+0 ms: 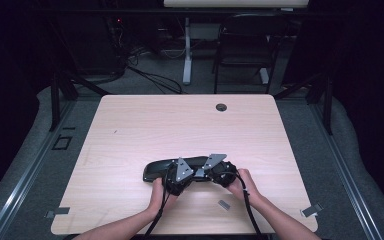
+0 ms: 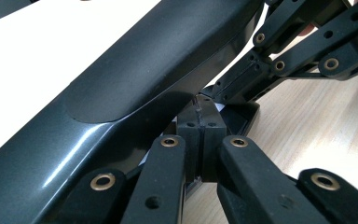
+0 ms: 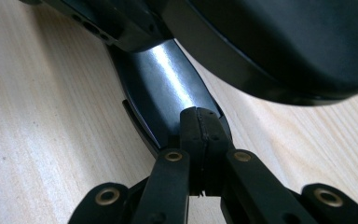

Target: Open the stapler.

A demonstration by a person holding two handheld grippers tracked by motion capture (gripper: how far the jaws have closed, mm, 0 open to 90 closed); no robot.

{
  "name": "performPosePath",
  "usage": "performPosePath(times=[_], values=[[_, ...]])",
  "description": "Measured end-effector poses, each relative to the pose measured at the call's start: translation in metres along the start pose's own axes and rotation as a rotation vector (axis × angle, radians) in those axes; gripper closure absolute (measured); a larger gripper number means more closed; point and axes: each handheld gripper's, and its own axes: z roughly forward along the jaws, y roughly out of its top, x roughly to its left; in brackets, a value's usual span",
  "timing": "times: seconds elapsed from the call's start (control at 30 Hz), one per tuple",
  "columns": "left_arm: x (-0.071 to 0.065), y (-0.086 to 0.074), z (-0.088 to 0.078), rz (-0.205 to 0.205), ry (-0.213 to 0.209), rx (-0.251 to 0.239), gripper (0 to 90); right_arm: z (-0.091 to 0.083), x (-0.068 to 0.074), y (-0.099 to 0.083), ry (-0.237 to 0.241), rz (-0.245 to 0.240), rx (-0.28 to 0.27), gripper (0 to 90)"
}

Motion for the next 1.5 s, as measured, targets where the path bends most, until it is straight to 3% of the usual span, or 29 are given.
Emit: performPosePath(times=[1.1, 1.5], values=[[-0.011, 0.004, 0.012, -0.011, 0.061, -0.073, 90.0, 0.002, 0.006, -0.006, -0.005, 0.032, -0.072, 90.0], [-0.01, 0.009, 0.006, -0.015, 0.064, -0.089, 90.0, 0.002, 0.007, -0.007, -0.02, 0.013, -0.077, 90.0]])
